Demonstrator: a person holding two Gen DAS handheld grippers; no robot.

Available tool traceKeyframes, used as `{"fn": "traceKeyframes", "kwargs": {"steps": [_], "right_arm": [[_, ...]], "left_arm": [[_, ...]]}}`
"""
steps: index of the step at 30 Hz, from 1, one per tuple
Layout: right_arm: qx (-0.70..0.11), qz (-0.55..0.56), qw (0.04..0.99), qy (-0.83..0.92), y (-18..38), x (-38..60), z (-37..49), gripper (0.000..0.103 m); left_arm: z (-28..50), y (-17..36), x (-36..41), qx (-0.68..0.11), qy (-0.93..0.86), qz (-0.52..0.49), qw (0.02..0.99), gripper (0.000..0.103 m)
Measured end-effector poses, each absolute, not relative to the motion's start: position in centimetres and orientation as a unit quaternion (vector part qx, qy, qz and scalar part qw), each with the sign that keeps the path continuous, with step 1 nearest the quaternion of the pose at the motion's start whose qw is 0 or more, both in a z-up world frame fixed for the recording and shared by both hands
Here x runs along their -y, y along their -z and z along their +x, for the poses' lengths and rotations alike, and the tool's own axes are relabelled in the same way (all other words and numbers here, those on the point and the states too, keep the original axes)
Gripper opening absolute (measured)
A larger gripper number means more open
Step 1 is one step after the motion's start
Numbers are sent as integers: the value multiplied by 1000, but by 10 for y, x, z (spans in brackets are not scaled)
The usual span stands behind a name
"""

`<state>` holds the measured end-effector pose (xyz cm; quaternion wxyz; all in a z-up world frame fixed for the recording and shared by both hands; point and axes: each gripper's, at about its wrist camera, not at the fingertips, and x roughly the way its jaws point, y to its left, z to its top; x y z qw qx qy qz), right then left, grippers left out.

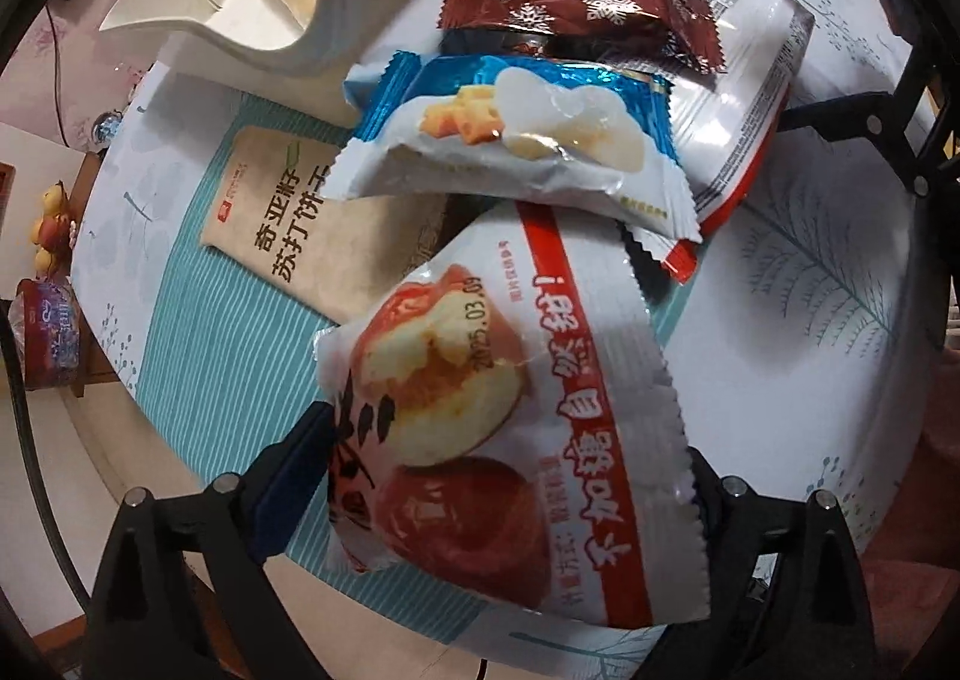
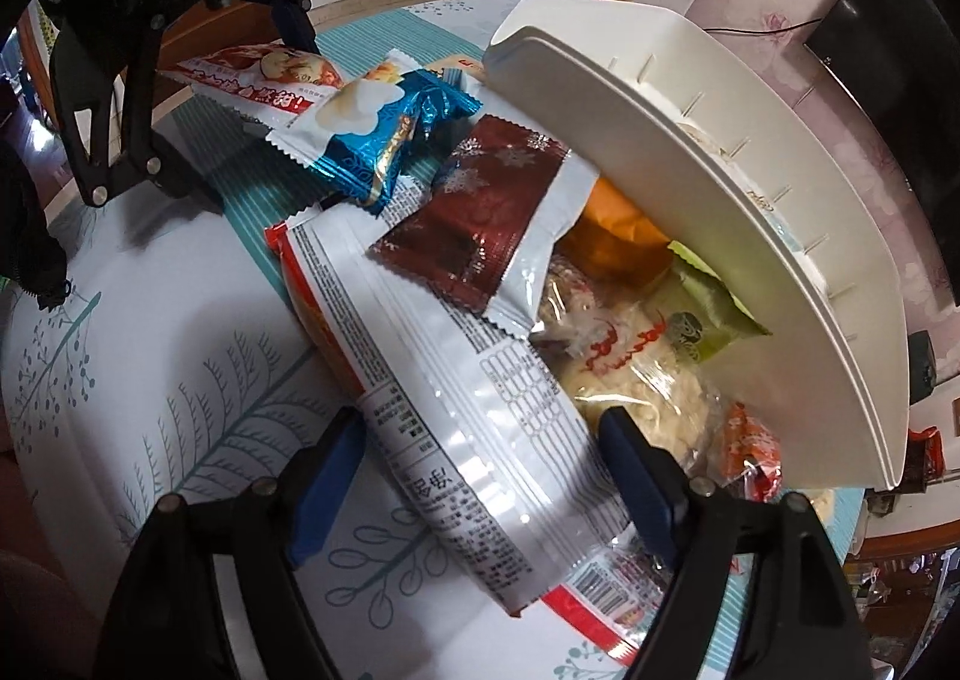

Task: Organize snacks
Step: 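Lift apple snack bag with left gripper while right gripper grasps white red-striped packet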

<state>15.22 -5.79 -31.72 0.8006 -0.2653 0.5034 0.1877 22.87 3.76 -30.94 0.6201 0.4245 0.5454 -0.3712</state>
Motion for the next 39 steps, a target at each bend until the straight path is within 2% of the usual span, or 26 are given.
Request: {"fn": "traceKeyframes", "kwargs": {"steps": [4,6,8,12,17,26,39], "right_arm": [[-517,-275,789,-187,317,54,159,76],[-527,-276,783,-183,317,52,161,75],[-534,-275,779,-177,317,50,163,74],[-553,-264,773,-165,314,47,166,69],[-583,-244,760,-148,313,42,168,66],[-627,-159,748,-146,308,46,158,65],[-654,27,740,-154,304,81,120,63]], "left_arm": [[231,311,-51,-551,364,420,623,80],[232,308,-54,-557,358,411,626,65],[234,306,-58,-563,353,405,628,57],[239,298,-65,-567,343,399,634,47],[246,293,-72,-578,341,372,641,42],[235,279,-89,-581,348,334,656,41],[221,235,-104,-579,344,286,682,41]]}}
